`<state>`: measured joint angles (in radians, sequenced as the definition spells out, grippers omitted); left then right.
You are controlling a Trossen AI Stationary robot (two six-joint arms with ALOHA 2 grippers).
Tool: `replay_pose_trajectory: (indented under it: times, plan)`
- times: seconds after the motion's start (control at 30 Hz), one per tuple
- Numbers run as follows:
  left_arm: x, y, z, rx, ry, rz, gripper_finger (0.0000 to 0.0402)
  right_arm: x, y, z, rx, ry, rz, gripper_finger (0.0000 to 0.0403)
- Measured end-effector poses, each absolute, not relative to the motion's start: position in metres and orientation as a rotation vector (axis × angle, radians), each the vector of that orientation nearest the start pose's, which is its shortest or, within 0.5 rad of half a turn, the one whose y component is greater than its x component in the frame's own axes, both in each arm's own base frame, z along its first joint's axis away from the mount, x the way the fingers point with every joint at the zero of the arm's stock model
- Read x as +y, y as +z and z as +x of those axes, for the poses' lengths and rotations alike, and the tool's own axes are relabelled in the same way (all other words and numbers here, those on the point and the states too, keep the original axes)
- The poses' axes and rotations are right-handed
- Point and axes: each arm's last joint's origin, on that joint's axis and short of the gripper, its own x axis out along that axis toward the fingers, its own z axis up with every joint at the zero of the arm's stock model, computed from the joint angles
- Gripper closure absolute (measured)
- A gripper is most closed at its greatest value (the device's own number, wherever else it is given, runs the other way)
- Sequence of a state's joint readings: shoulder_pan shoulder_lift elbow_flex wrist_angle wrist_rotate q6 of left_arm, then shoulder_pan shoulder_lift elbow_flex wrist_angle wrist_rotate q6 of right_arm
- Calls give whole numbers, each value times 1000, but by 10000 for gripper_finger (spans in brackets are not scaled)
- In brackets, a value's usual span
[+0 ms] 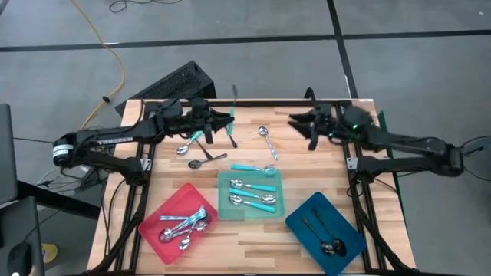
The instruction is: Sort silverware by color (type)
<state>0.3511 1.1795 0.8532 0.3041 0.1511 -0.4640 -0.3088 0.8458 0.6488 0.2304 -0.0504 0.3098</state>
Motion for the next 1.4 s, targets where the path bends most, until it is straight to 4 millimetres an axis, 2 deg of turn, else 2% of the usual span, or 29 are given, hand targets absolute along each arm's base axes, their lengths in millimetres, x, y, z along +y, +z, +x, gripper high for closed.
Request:
replay_pose_trajectory:
  times: [0.1, 0.23, 0.37, 0.47, 0.63, 0.9, 1.03, 1.23, 1.4]
  plan:
    - [93, 317, 270, 28, 153, -442, 370, -59, 296, 198, -63, -238, 357, 235]
    - [100, 311, 295, 83, 56, -392, 370, -61, 291, 217, -59, -221, 365, 215]
    - [105, 302, 316, 131, -5, -396, 370, -62, 293, 235, -41, -209, 368, 172]
    - [105, 306, 321, 83, -59, -362, 370, -65, 300, 244, -57, -208, 364, 136]
    - [106, 306, 323, 67, -70, -316, 370, -70, 309, 260, -53, -194, 337, 101]
    - [106, 306, 323, 61, -62, -273, 370, -77, 313, 295, -14, -107, 314, 97]
    - [106, 306, 323, 62, -57, -265, 370, -80, 317, 307, -5, -97, 314, 98]
    - [106, 306, 323, 68, -63, -249, 370, -81, 326, 304, -1, -97, 284, 117]
    - [106, 306, 323, 65, -63, -246, 370, -81, 341, 290, -37, -105, 272, 122]
